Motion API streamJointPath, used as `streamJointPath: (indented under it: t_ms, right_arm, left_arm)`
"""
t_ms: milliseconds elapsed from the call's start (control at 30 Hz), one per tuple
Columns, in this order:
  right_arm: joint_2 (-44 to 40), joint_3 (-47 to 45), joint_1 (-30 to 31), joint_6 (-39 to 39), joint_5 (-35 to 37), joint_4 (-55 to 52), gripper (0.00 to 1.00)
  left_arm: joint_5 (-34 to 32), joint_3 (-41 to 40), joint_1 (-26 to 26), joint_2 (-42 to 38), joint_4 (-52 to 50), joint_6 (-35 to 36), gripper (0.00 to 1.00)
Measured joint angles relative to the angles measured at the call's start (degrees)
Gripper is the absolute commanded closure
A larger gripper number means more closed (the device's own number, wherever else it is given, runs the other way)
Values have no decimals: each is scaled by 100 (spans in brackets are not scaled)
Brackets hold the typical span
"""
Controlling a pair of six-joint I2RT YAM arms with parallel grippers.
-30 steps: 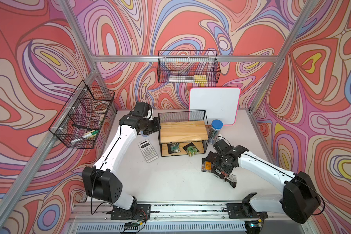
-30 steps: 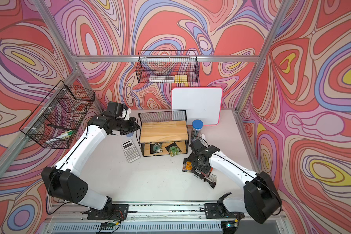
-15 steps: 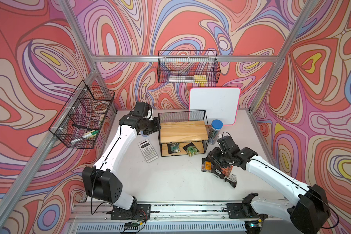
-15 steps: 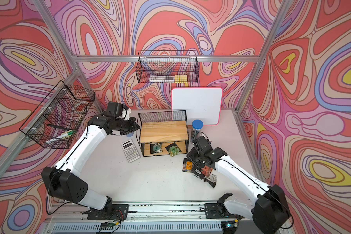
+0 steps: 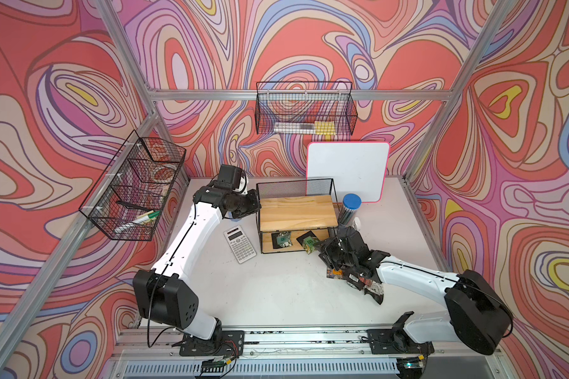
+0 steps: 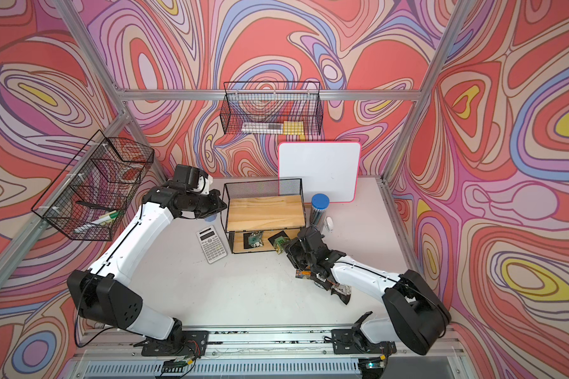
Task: Remove the tea bags from the shelf
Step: Place the tea bag at the center of the board, then pick up the tea bag from the shelf.
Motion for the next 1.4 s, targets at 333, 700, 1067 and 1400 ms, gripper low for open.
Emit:
streamJointPath:
  t_ms: [333, 700, 1067, 1400]
  right_arm:
    - [691, -330, 131, 699, 293, 1180, 44]
    - [1578, -323, 131, 981, 516, 2033, 48]
    - [1891, -323, 133, 1200, 789, 2564, 61]
    - [2050, -323, 151, 1436, 997, 2747, 75]
  left_arm:
    - [0, 0, 0, 0, 0, 0, 100]
    - [0, 0, 0, 4, 7, -2, 100]
    - [-24, 0, 0, 4, 4, -2, 100]
    - [-22, 0, 0, 9, 4, -2, 100]
